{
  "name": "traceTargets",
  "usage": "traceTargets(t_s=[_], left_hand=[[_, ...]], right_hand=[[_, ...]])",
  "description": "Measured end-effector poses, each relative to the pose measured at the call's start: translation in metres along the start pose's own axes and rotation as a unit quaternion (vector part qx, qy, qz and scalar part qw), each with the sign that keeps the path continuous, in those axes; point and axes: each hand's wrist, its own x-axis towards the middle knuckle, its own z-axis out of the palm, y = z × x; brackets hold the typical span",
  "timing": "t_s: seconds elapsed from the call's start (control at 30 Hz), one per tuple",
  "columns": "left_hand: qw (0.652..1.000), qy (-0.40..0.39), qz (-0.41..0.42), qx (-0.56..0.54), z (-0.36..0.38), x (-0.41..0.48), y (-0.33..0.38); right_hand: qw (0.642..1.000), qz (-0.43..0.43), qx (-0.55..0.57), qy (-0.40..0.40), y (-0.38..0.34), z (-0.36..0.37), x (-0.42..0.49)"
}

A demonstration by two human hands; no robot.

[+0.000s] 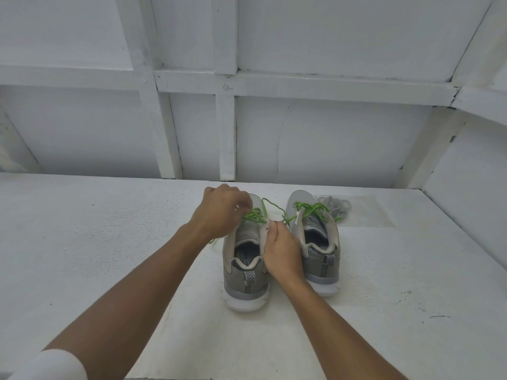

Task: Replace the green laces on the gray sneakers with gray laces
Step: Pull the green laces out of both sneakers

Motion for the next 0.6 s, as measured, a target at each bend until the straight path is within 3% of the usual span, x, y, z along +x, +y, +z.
traceTargets(t_s=[0.13,0.27,0.6], left_hand=[[0.995,0.086,-0.039,-0.04,-0.019,0.006,-0.02],[0.99,0.116,-0.077,-0.034,-0.037,0.007,-0.032],[0.989,0.045,-0.142,-0.004,-0.01,-0.025,-0.027]], right_hand=[[1.0,0.005,0.003,-0.008,-0.001,-0.003,-0.001],[1.0,0.01,0.007,-0.007,-0.002,-0.002,-0.001],[1.0,0.009,0.001,-0.007,-0.001,-0.002,0.0]])
